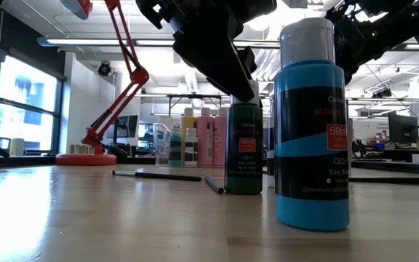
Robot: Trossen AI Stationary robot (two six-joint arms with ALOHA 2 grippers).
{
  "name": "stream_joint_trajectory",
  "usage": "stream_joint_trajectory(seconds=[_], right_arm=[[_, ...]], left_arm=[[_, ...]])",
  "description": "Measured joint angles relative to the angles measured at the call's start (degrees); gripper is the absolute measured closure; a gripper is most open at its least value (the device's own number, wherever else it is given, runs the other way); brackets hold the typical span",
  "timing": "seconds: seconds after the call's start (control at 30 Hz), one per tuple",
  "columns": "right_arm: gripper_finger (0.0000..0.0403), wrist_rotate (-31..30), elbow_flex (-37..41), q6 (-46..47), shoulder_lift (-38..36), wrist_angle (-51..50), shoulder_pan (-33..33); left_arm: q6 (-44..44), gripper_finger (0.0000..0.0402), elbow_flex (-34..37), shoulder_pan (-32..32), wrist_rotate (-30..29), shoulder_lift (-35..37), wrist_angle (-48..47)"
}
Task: Pick & Place Paint Supplies
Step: Put the small green paint bottle into the transparent bin
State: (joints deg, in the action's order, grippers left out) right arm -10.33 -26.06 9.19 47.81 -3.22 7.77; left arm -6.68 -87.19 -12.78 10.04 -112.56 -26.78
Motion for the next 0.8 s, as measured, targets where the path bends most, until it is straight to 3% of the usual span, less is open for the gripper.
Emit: stream_joint_trajectory(seconds=[0.17,0.67,0.8], right_arm=[[0.0395,0.0,0.0,0.0,0.0,0.0,0.0],[0.0395,0.0,0.0,0.0,0.0,0.0,0.0],[0.0395,0.0,0.0,0.0,0.0,0.0,0.0]], left_arm=[[0.3,0.0278,0.0,0.0,-0.4,0.0,0.2],[4.0,0.0278,0.0,0.0,0.6,0.0,-0.4],[4.0,0.0279,-2.0,0.0,0.4,0.0,-5.5]])
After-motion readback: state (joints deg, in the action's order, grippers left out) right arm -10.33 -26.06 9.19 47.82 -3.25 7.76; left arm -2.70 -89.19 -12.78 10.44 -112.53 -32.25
